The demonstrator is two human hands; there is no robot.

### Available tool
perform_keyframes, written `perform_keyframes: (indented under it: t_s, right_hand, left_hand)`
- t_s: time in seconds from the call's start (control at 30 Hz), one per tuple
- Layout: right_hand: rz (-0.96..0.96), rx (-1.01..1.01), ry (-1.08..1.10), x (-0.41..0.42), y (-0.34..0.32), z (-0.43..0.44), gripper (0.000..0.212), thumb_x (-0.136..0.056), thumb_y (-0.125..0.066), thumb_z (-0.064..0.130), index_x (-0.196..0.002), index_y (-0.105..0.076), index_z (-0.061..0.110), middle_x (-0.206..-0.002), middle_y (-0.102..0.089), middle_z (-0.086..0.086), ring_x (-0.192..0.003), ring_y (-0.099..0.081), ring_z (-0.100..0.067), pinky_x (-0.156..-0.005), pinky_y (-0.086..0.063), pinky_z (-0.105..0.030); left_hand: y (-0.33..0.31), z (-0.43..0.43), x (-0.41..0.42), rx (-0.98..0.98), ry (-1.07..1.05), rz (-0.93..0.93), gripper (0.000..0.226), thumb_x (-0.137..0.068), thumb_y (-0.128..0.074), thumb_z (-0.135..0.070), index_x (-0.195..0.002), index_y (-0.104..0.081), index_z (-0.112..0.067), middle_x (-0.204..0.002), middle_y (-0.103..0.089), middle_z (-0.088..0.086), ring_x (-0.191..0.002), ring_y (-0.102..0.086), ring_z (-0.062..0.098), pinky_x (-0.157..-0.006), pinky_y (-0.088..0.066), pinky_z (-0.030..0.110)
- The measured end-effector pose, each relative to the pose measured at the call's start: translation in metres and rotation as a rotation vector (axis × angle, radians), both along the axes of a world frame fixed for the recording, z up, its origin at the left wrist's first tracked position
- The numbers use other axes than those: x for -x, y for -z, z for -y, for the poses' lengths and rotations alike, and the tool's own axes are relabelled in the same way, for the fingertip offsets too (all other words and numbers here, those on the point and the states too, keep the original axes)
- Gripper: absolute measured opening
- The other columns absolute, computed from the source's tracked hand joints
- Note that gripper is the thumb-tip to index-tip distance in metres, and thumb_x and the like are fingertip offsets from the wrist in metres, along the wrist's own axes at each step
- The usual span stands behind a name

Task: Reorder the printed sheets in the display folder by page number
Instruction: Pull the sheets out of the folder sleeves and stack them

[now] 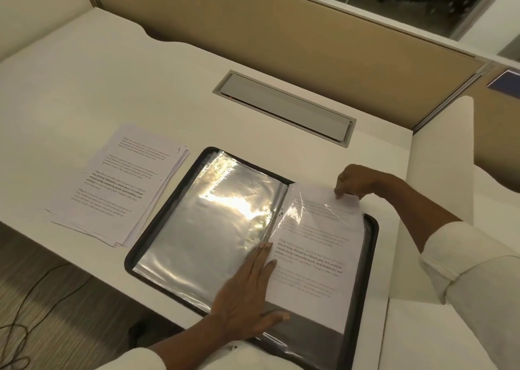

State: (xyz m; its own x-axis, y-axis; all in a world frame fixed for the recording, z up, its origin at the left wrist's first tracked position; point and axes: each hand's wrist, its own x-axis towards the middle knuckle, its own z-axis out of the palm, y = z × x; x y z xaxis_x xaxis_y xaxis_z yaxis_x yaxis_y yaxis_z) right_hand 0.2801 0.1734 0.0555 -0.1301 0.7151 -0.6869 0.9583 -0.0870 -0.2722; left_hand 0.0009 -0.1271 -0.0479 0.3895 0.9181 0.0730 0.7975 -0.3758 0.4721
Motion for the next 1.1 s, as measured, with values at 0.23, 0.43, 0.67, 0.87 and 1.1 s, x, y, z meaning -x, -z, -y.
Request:
perform_keyframes:
  t_s: [0.23,0.43,0.67,0.87,1.1]
  right_hand:
    - [0.012,-0.278,0.05,-0.022,-0.005,-0.025,0.018,-0.089,-0.084,0.03,-0.081,-0.072,0.02,-0.098,-0.071,-0.001,-0.095,-0.065,-0.025,-0.078,-0.052,-0.037]
    - [0.071,-0.608,0.312,-0.033,-0.021,-0.035,0.014,-0.088,-0.081,0.034,-0.083,-0.073,0.023,-0.099,-0.073,-0.004,-0.095,-0.067,-0.032,-0.076,-0.049,-0.037]
    - [0.026,-0.922,0.394,-0.032,-0.066,-0.042,0.009,-0.094,-0.072,0.029,-0.096,-0.074,0.021,-0.104,-0.075,-0.006,-0.102,-0.067,-0.034,-0.082,-0.051,-0.04]
    - [-0.127,-1.202,0.356,-0.037,-0.114,-0.042,0.015,-0.094,-0.073,0.033,-0.098,-0.074,0.018,-0.101,-0.077,-0.001,-0.094,-0.07,-0.023,-0.079,-0.054,-0.037]
    - [-0.349,-1.36,0.193,-0.01,-0.155,-0.008,0.022,-0.095,-0.072,0.038,-0.098,-0.076,0.016,-0.093,-0.077,0.001,-0.081,-0.068,-0.013,-0.071,-0.057,-0.031]
  left_hand:
    - [-0.003,0.0,0.0,-0.022,0.025,-0.031,0.11,-0.087,-0.056,-0.086,-0.155,-0.045,0.0,-0.175,-0.012,0.018,-0.162,-0.013,0.036,-0.118,-0.043,0.052]
    - [-0.005,-0.002,-0.001,-0.089,0.065,-0.054,0.105,-0.088,-0.056,-0.085,-0.149,-0.054,0.0,-0.172,-0.017,0.024,-0.161,-0.015,0.038,-0.122,-0.039,0.051]
    - [-0.001,-0.003,-0.002,-0.129,0.087,-0.044,0.103,-0.084,-0.062,-0.084,-0.145,-0.059,-0.001,-0.169,-0.026,0.025,-0.159,-0.023,0.04,-0.119,-0.04,0.05]
    - [0.009,-0.004,-0.002,-0.132,0.088,-0.053,0.105,-0.082,-0.06,-0.088,-0.144,-0.061,-0.004,-0.169,-0.029,0.023,-0.157,-0.029,0.04,-0.116,-0.04,0.049]
    - [0.005,-0.007,-0.002,-0.004,0.066,-0.009,0.099,-0.081,-0.061,-0.089,-0.142,-0.062,-0.011,-0.17,-0.03,0.015,-0.155,-0.037,0.033,-0.113,-0.051,0.046]
